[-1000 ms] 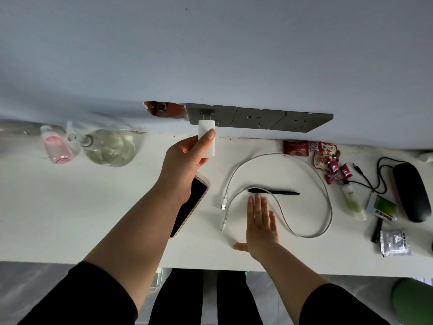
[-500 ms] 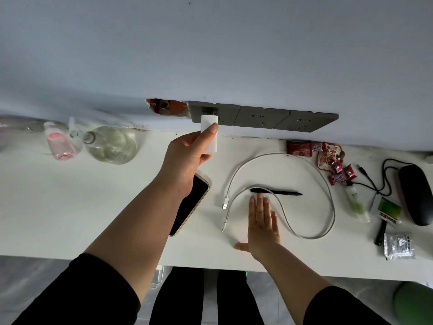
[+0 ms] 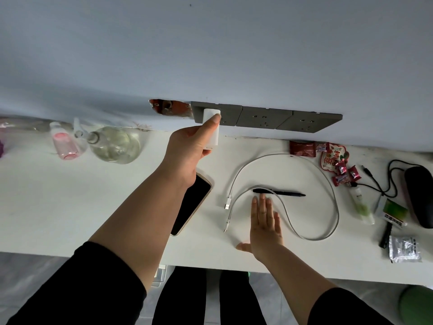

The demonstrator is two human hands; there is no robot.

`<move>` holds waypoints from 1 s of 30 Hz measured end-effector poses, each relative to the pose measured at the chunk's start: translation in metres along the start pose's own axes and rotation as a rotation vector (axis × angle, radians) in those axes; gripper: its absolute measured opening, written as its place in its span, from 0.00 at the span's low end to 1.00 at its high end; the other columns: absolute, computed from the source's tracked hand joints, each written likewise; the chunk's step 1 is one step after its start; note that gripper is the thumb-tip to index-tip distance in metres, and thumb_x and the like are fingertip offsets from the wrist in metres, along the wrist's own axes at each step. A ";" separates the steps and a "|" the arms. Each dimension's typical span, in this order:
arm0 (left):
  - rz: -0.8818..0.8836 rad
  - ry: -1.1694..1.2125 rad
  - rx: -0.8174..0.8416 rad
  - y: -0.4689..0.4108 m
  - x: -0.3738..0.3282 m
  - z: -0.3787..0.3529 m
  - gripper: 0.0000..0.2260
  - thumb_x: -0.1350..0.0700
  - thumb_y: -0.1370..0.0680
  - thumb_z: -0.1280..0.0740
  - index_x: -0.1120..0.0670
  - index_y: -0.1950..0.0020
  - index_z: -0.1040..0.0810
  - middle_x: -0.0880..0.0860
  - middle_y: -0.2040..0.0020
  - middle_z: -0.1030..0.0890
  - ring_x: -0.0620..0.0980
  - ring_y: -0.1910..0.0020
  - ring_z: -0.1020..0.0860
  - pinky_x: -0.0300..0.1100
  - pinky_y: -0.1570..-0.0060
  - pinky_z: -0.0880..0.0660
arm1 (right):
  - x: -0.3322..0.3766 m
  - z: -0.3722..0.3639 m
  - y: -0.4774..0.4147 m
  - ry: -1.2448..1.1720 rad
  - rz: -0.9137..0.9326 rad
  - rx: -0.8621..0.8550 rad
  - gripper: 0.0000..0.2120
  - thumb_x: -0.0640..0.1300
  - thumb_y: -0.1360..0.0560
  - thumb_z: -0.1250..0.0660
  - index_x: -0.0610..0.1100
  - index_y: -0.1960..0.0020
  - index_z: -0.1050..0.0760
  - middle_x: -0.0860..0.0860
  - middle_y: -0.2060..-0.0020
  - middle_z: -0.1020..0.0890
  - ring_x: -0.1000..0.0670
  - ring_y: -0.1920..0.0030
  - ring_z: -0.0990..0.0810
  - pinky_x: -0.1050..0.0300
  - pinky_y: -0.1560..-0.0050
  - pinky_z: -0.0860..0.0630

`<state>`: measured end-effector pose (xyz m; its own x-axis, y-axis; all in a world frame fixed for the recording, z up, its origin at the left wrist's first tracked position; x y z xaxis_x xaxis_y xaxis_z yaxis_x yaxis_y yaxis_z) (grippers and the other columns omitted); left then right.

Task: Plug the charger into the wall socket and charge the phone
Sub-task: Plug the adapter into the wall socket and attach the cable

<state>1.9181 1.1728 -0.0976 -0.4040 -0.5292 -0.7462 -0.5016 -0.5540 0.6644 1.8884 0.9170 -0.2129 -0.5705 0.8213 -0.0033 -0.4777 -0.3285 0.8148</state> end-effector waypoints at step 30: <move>-0.050 -0.615 0.212 0.037 0.104 0.008 0.11 0.62 0.25 0.33 0.54 0.44 0.20 0.53 0.44 0.17 0.48 0.43 0.21 0.39 0.43 0.27 | 0.003 0.006 0.004 -0.017 0.005 -0.012 0.62 0.65 0.33 0.31 0.42 0.30 0.79 0.47 0.28 0.76 0.44 0.25 0.71 0.45 0.23 0.61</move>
<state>1.8510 1.1020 -0.1510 -0.7089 -0.0066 -0.7053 -0.6458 -0.3960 0.6528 1.8888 0.9205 -0.2065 -0.5618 0.8272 0.0108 -0.4825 -0.3382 0.8079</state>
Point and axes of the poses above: each hand's wrist, its own y-axis away from the middle knuckle, its own z-axis out of the back of the hand, x = y × z, the point moved 8 cm from there along -y, towards the middle knuckle
